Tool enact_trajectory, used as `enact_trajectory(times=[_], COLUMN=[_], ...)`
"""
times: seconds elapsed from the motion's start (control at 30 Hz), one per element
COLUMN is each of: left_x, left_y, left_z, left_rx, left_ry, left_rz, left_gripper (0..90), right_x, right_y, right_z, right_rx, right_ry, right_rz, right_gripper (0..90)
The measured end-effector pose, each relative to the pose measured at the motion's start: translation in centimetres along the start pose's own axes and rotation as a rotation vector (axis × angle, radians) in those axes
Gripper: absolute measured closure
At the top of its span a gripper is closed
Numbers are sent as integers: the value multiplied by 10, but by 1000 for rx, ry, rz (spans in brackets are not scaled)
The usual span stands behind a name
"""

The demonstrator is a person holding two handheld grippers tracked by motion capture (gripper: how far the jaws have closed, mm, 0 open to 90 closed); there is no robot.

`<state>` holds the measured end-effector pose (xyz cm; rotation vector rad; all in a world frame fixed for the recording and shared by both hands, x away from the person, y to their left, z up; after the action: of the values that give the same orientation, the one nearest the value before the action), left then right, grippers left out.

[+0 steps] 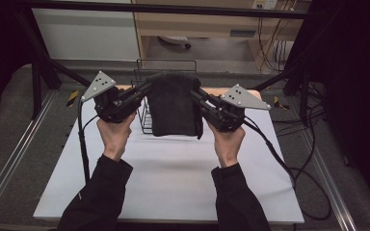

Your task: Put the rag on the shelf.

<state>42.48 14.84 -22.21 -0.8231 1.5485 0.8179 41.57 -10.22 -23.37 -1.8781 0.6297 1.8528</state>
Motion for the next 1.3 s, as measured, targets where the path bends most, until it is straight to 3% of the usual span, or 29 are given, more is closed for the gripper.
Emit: enact_trajectory(times=[0.73,1.3], left_x=[-52,-82], left_y=[3,-16], left_z=[10,20], left_rx=[-29,-47], left_ry=[-4,10], left_rz=[-114,-163], left_gripper=[812,813], right_x=[-48,-80], right_y=[-24,-41], right_z=[-3,-21], right_rx=[14,32], right_ry=[23,53], right_rz=[-92,-125], right_gripper=[800,801])
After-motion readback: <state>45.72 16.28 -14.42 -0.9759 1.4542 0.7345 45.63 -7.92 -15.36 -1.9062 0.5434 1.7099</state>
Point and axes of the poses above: each handheld gripper's, and its own axes: y roughly backward along the jaws, x roughly out of its underside, z roughly to its left, the point moved 3 cm from there along -y, roughly forward along the jaws, and after that the axes turned 11 degrees about -x, right-handed, at the moved point
